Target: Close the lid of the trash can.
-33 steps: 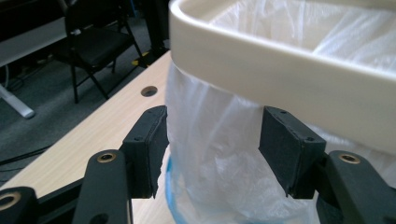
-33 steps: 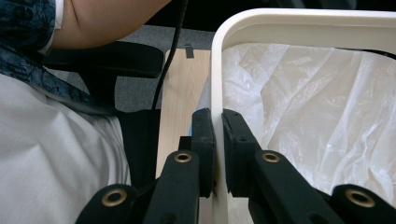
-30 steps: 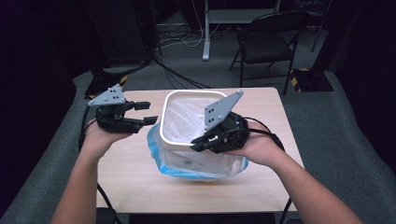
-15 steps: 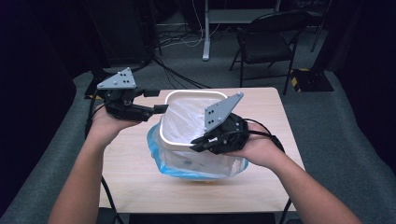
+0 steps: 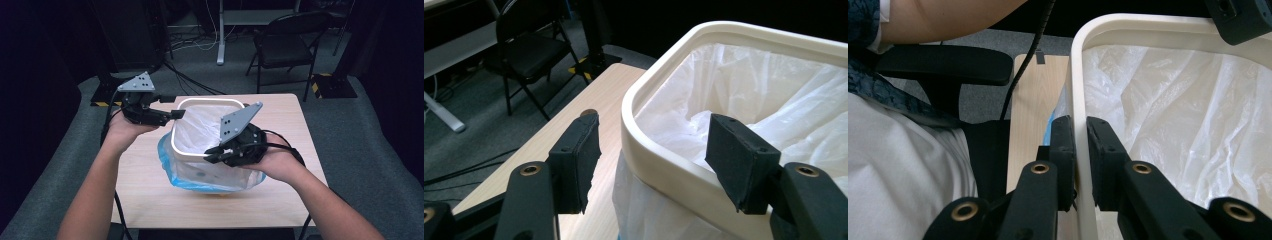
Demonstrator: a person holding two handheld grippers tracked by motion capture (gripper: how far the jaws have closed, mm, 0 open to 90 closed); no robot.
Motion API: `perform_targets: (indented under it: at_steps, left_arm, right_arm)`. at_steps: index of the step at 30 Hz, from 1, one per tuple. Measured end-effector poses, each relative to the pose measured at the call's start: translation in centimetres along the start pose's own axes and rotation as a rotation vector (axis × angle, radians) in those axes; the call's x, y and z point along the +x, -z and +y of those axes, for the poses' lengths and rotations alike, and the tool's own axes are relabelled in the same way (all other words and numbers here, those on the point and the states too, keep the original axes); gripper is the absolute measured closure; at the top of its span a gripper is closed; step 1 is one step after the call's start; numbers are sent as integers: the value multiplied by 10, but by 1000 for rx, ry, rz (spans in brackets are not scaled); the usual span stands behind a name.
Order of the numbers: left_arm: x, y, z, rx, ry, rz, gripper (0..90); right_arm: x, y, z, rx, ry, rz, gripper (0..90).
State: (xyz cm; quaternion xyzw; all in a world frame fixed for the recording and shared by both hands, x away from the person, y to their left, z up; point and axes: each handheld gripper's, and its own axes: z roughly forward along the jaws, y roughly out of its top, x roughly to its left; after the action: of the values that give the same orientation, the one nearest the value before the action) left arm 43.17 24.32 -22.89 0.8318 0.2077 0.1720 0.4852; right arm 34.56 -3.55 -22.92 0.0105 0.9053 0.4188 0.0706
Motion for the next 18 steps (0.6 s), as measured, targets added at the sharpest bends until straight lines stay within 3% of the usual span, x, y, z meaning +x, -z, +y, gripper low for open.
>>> perform_targets:
  at_steps: [7,15,18]
  left_arm:
    - [2,-1,-1,-6,8,-5,377]
    - [3,-1,-3,-13,14,-7,377]
    - [3,-3,-5,-10,15,-12,377]
  right_arm:
    - [1,8,-10,2,-10,-30,753]
    - [4,31,-33,-61,-64,-78,696]
    - [4,34,-39,-83,-81,-76,690]
